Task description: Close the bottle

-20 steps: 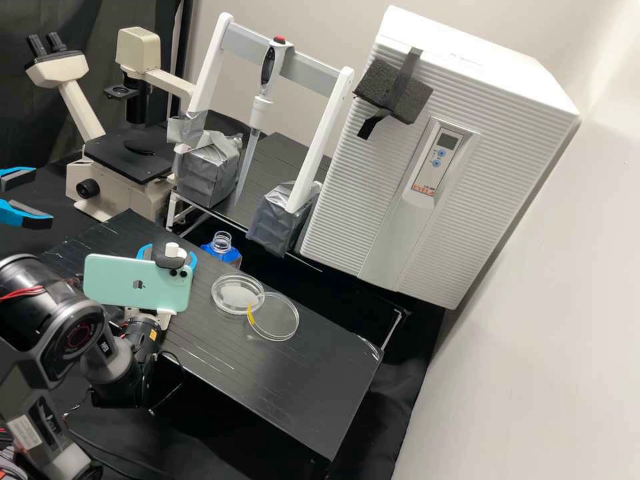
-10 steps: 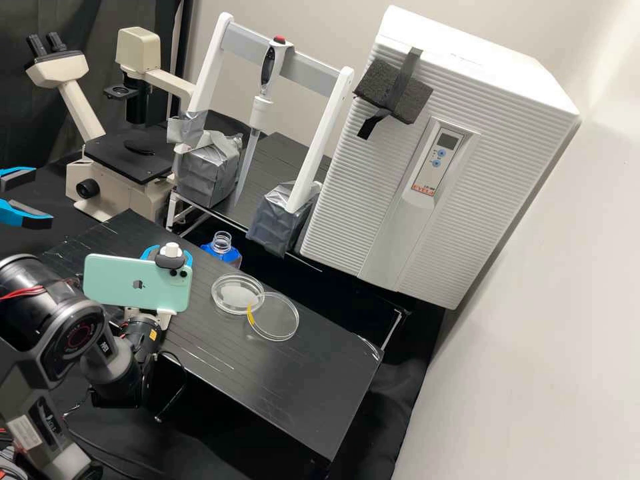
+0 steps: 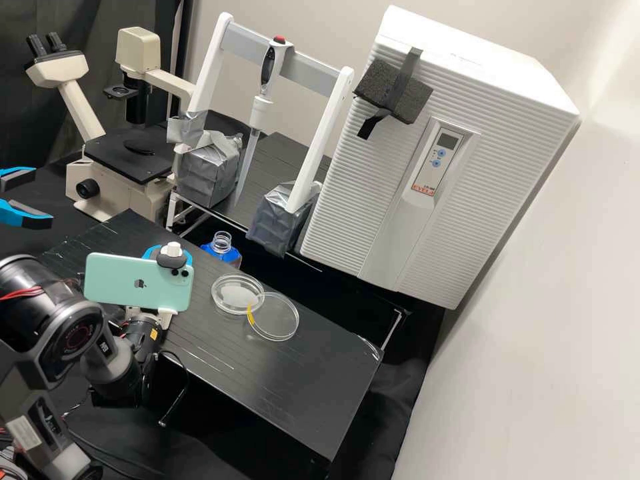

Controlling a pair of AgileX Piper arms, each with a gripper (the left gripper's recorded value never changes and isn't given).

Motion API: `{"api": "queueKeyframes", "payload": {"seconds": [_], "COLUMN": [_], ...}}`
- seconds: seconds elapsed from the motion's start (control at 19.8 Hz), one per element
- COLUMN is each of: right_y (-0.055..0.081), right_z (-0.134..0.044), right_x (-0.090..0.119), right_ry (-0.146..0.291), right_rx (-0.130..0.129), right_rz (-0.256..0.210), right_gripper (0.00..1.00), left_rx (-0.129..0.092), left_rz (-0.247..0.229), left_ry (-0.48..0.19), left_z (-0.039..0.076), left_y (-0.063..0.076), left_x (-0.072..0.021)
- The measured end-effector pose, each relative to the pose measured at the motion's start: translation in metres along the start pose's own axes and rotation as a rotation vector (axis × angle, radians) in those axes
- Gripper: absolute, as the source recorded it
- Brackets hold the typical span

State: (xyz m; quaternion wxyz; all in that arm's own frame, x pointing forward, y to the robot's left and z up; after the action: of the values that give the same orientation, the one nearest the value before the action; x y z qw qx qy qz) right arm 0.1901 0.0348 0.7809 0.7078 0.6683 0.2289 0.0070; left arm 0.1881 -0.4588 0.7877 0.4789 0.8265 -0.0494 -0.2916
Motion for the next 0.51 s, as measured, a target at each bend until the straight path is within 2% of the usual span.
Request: {"api": "queueKeyframes", "payload": {"seconds": [0.1, 0.35, 0.51], "right_y": [0.005, 0.023, 0.036], "right_z": [-0.001, -0.006, -0.009], "right_x": [0.001, 0.013, 0.023], "right_ry": [0.005, 0.049, 0.062], "right_rx": [0.002, -0.034, -0.046], "right_rz": [0.017, 0.069, 0.127], "right_gripper": [0.00, 0.00, 0.00], "left_rx": [0.000, 0.005, 0.008], "left_rz": [0.000, 0.010, 0.037], "left_ry": [0.000, 0.017, 0.053], "left_z": [0.000, -0.002, -0.006], "left_y": [0.000, 0.002, 0.006], "left_x": [0.0000, -0.0020, -0.0053]}}
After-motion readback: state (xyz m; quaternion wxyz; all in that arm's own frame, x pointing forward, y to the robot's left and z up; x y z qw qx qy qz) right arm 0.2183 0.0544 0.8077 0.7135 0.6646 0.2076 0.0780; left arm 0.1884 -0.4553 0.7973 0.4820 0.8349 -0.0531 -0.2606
